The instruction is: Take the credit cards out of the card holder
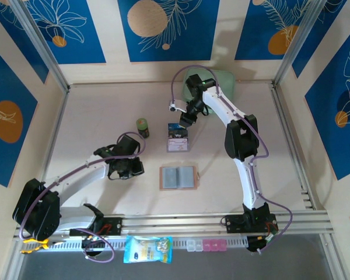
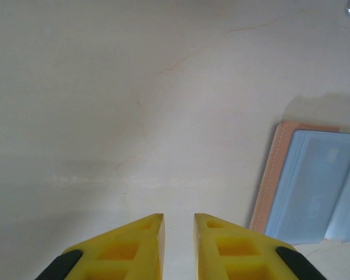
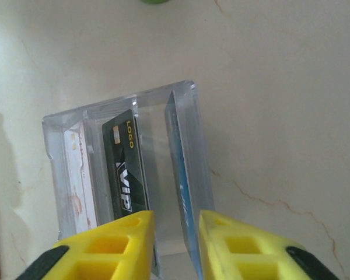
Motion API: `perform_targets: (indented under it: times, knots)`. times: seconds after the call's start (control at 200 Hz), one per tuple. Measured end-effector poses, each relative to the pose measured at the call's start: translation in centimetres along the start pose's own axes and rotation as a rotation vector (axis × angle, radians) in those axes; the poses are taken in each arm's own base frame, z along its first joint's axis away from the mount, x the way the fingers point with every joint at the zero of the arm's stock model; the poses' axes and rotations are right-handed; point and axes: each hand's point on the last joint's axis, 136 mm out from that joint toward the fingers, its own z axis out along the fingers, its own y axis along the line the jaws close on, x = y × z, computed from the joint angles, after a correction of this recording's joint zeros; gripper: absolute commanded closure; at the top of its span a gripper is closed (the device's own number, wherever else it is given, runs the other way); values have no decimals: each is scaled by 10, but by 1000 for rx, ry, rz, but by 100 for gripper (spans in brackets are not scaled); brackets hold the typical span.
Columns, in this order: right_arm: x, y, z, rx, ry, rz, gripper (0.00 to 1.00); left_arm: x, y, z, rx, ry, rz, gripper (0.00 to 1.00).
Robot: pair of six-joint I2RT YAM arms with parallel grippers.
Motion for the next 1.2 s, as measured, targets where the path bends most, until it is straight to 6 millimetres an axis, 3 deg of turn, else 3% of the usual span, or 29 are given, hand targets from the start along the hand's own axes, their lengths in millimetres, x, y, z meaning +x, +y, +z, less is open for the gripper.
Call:
perform_targets:
  times: [0.275,0.725,0.915,1.195]
  knots:
    - [-3,-25,-1,113,7,4,66,1,4,2,-7,4,-6,80]
    - [-7,-40,1,192,-6,69,68,0,-1,6,32,5,5,80]
    - [-15,-13,-2,174,-57,185,70,-2,-14,11,91,12,16,80]
    - [-52,55,-41,176,-216,341,72,-1,-28,19,144,35,29,81]
